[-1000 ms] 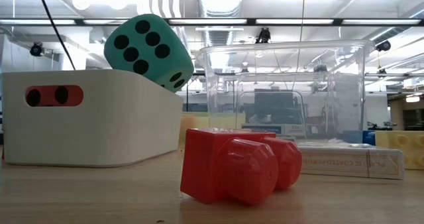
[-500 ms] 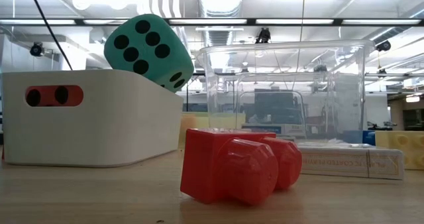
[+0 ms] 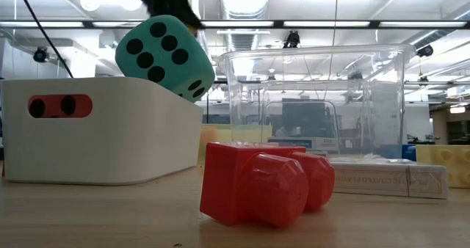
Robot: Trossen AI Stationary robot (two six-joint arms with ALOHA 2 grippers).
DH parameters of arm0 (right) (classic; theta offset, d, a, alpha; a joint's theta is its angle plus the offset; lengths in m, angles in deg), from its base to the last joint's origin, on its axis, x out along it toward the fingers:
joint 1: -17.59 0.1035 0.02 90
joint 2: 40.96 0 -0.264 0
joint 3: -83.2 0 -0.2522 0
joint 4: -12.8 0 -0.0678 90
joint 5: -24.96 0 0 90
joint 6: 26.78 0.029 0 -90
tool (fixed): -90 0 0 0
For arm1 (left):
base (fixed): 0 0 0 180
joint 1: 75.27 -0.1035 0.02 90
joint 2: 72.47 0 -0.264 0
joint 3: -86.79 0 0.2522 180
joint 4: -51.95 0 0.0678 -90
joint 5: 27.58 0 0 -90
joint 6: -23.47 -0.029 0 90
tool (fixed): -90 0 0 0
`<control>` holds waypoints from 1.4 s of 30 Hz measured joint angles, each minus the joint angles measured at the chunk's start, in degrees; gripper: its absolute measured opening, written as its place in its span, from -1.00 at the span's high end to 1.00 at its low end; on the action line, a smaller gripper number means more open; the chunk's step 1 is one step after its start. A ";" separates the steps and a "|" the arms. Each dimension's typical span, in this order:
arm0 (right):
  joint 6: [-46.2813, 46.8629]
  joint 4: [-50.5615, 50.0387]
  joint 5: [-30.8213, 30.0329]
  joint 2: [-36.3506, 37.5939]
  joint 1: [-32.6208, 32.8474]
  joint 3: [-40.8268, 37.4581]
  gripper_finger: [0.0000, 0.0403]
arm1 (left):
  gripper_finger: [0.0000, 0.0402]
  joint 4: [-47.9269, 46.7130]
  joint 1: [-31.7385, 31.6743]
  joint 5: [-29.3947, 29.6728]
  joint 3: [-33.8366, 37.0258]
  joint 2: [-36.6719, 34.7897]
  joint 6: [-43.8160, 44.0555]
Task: Pick & Place Toys
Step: Put the yellow game piece into the yellow bin
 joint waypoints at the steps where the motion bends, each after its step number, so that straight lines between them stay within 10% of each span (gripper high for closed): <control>1: 0.44 -0.72 -0.11 0.00 0.89 -0.17 -0.08 | 0.36 -1.01 -2.35 -2.65 0.00 0.56 0.53; 6: 5.57 -4.29 -0.25 0.02 5.30 -2.38 -0.08 | 0.36 -6.54 -11.10 -13.07 0.00 4.73 1.48; 22: 27.75 -2.63 3.13 -0.02 13.40 -22.00 -0.08 | 0.36 -13.32 -14.46 -14.23 0.00 19.80 -6.77; 42: 23.78 8.35 2.68 0.09 26.31 -25.27 -0.08 | 0.36 -16.48 -16.44 -17.39 0.13 26.08 -6.88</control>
